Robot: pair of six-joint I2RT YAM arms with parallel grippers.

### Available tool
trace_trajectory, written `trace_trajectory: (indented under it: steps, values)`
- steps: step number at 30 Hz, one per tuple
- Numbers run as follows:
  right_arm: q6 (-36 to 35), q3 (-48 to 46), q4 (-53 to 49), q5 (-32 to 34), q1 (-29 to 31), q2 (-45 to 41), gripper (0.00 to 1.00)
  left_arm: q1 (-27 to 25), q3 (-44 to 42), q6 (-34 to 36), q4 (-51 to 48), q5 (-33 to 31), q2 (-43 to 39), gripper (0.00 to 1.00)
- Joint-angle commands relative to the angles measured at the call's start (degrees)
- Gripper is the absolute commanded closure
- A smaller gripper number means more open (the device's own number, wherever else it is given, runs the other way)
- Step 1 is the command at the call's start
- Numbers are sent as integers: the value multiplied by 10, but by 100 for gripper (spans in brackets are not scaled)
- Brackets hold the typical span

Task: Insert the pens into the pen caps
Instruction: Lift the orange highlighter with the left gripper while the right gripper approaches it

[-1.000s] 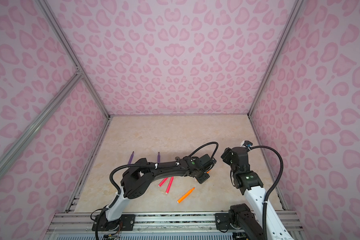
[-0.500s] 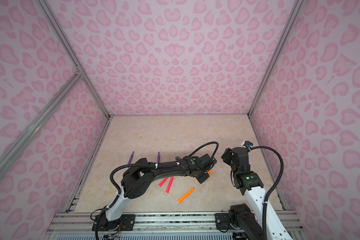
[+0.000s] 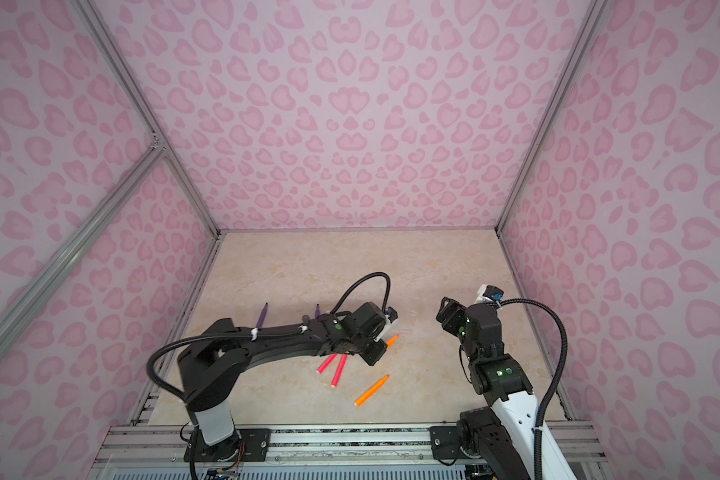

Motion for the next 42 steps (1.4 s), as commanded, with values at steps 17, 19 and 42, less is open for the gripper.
trace_trajectory:
  steps: [17, 19, 42]
  values:
    - [108, 32, 237, 111, 346, 186, 34, 38, -185, -40, 210, -88, -227, 97]
    - [123, 25, 253, 106, 347, 193, 35, 39, -195, -40, 221, -88, -239, 97]
    - [163, 35, 339, 73, 372, 294, 54, 38, -198, -36, 222, -54, -252, 97]
